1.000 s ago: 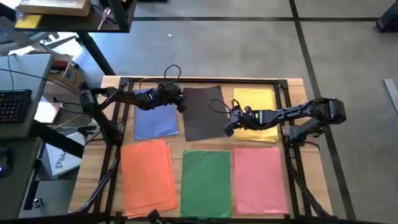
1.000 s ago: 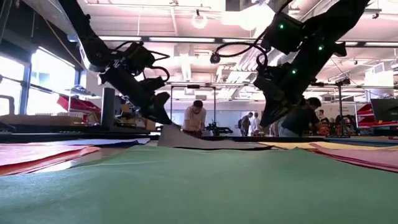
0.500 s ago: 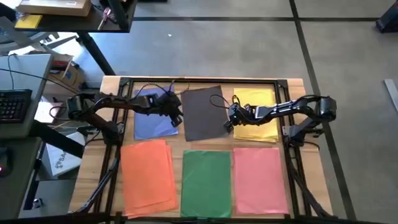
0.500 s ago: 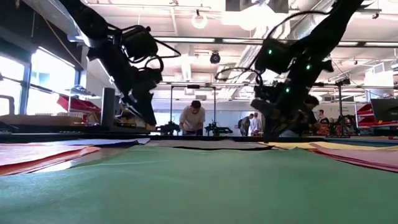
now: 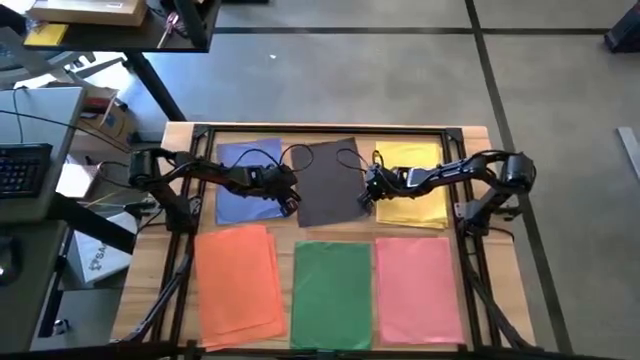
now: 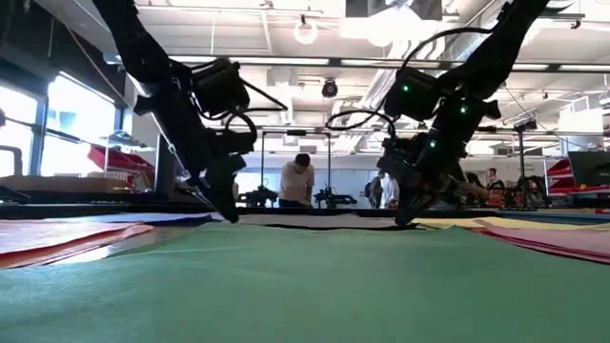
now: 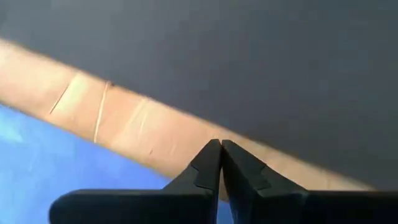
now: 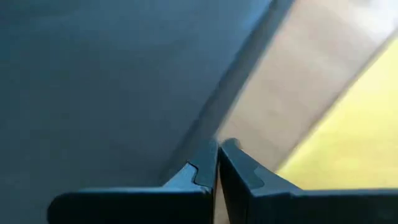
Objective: Organize paper
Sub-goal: Move the stacked black papers to the upper middle of the table
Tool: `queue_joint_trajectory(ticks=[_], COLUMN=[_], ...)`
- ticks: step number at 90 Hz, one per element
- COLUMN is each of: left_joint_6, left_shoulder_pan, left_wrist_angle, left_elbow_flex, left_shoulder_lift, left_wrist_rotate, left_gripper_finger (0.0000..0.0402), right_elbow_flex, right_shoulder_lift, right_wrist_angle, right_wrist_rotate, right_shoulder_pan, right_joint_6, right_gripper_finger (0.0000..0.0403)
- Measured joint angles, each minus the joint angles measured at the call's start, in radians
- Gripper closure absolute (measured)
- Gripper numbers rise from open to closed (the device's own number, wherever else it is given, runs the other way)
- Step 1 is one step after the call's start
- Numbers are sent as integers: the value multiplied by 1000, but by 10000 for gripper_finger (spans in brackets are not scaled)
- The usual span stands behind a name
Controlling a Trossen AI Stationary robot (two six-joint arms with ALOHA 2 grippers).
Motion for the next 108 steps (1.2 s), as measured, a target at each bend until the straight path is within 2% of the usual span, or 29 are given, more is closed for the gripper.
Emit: queue_joint_trajectory(ticks=[26,50,67,78,86,98,108], left_joint_6=[38,56,64,63,34,-91,-178], left_shoulder_pan=[10,19,3,-26,-57,-77,-57], left_wrist_angle=[20,6,-38,-119,-248,-490,-547], left_elbow_flex=[0,-2,-3,-3,-2,-22,-92], left_shoulder_lift=[-10,-23,-114,-219,-291,-366,-379], left_wrist_rotate=[-52,-109,-139,-98,-62,-136,-163], left_gripper_finger=[399,399,399,399,399,399,399], right_elbow_flex=[50,107,160,184,184,184,185], right_shoulder_lift=[3,2,-16,-20,-9,47,123], right_wrist_angle=[-80,-195,-246,-221,-140,-3,91], right_wrist_rotate=[-28,-9,11,25,37,37,41], right_shoulder_pan=[14,17,52,101,145,186,182], right_joint_6=[8,2,-40,-63,-52,-49,-30], right_gripper_finger=[403,403,403,403,403,403,403])
